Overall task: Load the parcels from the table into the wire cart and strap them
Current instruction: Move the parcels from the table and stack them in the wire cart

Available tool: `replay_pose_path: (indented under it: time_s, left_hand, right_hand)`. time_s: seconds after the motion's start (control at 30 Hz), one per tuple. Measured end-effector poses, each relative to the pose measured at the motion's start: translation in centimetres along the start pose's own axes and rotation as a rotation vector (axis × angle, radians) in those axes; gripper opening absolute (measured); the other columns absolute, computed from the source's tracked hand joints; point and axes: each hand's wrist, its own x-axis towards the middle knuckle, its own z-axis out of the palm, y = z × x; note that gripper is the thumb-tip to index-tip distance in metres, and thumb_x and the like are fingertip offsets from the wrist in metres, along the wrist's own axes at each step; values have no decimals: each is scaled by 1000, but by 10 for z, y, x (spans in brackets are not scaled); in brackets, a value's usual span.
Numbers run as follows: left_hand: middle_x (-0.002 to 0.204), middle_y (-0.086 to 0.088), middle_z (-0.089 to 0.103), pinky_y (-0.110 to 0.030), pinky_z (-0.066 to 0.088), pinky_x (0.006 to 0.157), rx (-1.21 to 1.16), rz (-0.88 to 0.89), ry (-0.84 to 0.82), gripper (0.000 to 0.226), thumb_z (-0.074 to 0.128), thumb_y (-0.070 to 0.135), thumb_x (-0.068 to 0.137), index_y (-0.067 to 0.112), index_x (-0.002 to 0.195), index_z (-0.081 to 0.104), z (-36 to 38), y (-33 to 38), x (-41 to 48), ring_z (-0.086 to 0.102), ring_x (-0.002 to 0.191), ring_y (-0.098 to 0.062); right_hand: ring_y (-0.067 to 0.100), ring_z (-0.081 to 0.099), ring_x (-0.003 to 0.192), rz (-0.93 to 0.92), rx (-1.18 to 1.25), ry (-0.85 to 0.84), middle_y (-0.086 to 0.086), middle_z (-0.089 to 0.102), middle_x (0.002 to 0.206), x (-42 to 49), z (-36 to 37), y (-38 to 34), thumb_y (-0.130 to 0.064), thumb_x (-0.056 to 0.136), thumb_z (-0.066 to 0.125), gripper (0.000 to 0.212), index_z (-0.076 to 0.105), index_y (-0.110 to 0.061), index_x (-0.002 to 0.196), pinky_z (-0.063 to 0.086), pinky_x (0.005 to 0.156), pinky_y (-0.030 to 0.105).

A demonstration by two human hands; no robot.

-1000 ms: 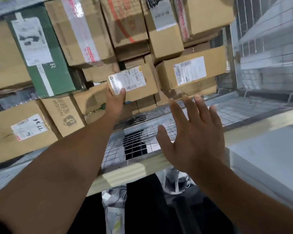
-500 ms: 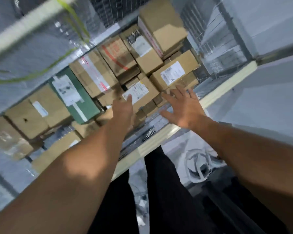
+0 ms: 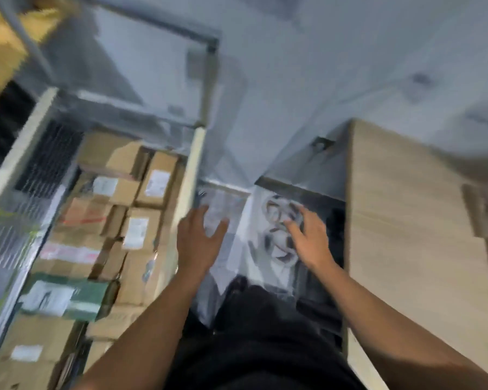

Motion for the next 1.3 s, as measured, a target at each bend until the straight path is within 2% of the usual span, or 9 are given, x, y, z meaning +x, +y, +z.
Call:
replay_pose_path:
  time_s: [0.13,0.27,0.47,0.67,0.83,0.93,1.07,1.2,1.3]
  left_hand:
    - [156,-7,49,-49,32,122,-7,201,-173,65,66,51,95,21,150,51,63,78,-2,40,146,-28]
    - [157,-4,44,-45,32,122,7,325,-335,69,66,53,95,26,155,44,133,159,-9,40,146,-24]
    - [161,1,37,-45,38,111,87,494,-580,80,52,76,85,37,154,40,252,269,-49,42,145,-26]
    - [158,4,38,-32,32,108,198,653,-768,72,52,74,87,38,149,45,374,334,-107,39,145,-19]
    - [155,8,41,-29,31,103,275,700,-881,55,58,61,94,40,144,48,449,359,-136,41,142,-14]
    - [156,8,39,-29,31,102,290,712,-963,55,60,57,97,36,146,47,505,386,-146,41,141,-15]
    - [157,5,39,-30,35,100,290,780,-1055,58,61,56,97,32,148,45,603,435,-151,42,134,-11]
    - [155,1,42,-25,42,83,291,876,-1075,58,60,62,96,29,141,46,714,487,-160,46,116,-10]
    - [163,-1,37,-42,43,105,322,873,-1128,81,61,66,93,25,157,34,784,513,-164,48,138,-24]
  right_hand:
    - [33,46,140,128,150,230,16,53,150,-7,-73,53,-38,102,61,57,50,-8,149,32,117,39]
    - [24,35,148,268,378,402,5,42,159,-24,-134,114,-48,103,54,60,42,-21,155,26,121,40]
    - [15,26,151,409,594,663,-6,37,162,-68,-212,220,-57,102,50,61,37,-32,157,25,123,40]
    - [12,27,149,550,743,865,-11,38,158,-84,-272,320,-55,102,50,57,38,-36,155,26,121,39]
    - [10,27,149,669,830,972,-14,36,159,-85,-294,384,-57,102,49,57,39,-37,154,25,119,36]
    - [12,29,150,747,864,1012,-11,37,160,-79,-310,423,-56,101,49,58,41,-33,154,26,122,39]
    - [12,32,147,849,846,1037,-11,40,154,-63,-336,475,-53,102,50,59,38,-30,156,27,110,30]
    - [16,31,151,921,870,1083,-4,35,164,-40,-375,527,-54,102,50,66,36,-24,159,27,122,40]
    - [21,33,150,937,887,1098,0,37,162,-19,-395,558,-57,101,50,68,36,-24,158,29,123,49]
